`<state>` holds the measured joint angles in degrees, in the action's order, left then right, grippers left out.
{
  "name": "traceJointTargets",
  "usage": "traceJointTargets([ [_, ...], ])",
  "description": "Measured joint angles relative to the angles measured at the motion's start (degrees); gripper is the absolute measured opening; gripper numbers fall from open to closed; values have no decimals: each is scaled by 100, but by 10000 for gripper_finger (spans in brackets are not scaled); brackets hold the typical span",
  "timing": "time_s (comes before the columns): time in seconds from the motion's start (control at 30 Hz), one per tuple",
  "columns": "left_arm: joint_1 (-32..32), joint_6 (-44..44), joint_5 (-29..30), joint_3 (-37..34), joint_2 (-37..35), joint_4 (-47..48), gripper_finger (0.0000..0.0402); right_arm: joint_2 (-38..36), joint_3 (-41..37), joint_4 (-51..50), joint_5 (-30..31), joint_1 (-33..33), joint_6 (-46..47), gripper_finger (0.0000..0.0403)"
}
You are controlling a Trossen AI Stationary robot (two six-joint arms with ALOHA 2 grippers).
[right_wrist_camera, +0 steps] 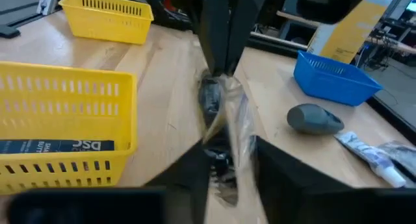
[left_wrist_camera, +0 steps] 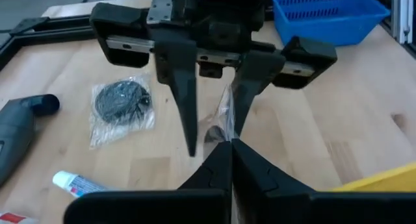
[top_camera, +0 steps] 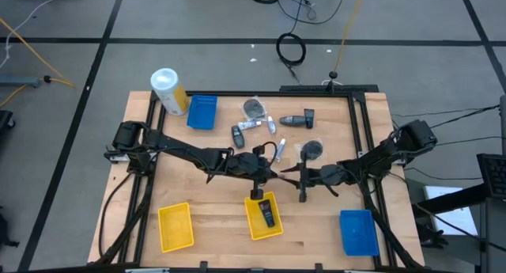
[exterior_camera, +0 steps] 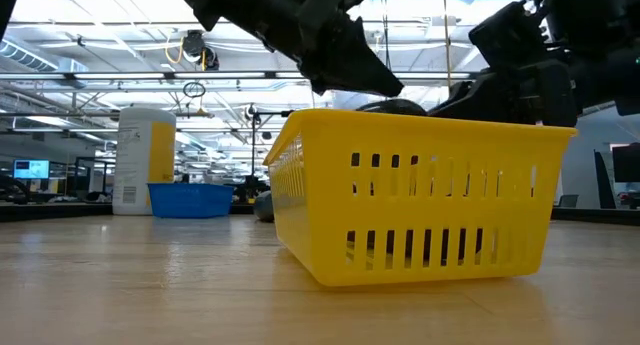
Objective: Pick & Place Travel size toiletries
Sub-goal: Put the black hairbrush into the bottom blue bin
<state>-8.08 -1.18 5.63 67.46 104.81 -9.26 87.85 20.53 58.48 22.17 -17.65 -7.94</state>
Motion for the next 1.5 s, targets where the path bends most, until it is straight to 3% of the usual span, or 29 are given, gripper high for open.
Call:
traceJointTargets([
  [0.1, 0, 256, 2, 0, 0, -322, 20, 0, 0, -34, -244, 0, -42, 35],
  [0.17, -13, 305, 6, 2, 0, -454, 45, 2, 0, -47, -302, 2, -43, 21],
  [0.37, -183, 302, 165, -2, -522, 262, 126, -79, 2, -46, -255, -47, 62, 45],
  [0.47, -369, 423, 1067, 7, -1037, 977, 144, -407, 34, -443, -236, -193, 78, 50],
  [0.57, -624, 703, 2356, 7, -1358, 1779, 146, -1033, 254, -1751, 137, -443, 209, 35],
  [0.67, -854, 968, 3273, 2, -1460, 2254, 138, -1743, 827, -3786, 484, -773, 693, 23],
  [0.73, -968, 1112, 3510, 2, -1449, 2399, 133, -2114, 1312, -5224, 515, -1031, 1295, 23],
  [0.87, -1152, 1212, 3452, 2, -1239, 2530, 124, -2439, 2324, -7866, 414, -1674, 2945, 34],
  [1.03, -1384, 1193, 3340, 2, -890, 2469, 122, -2370, 3527, -10474, -841, -2415, 5336, 30],
  [1.2, -1456, 748, 3324, -1, -511, 2170, 122, -2303, 4234, -11823, -2407, -3001, 7586, 23],
  [1.37, -1428, 593, 3284, -2, -323, 1927, 122, -2299, 4229, -12620, -3144, -3618, 8999, 33],
  [1.5, -1396, 591, 3251, -2, -313, 1918, 122, -2263, 3743, -11837, -3737, -3879, 9119, 30],
])
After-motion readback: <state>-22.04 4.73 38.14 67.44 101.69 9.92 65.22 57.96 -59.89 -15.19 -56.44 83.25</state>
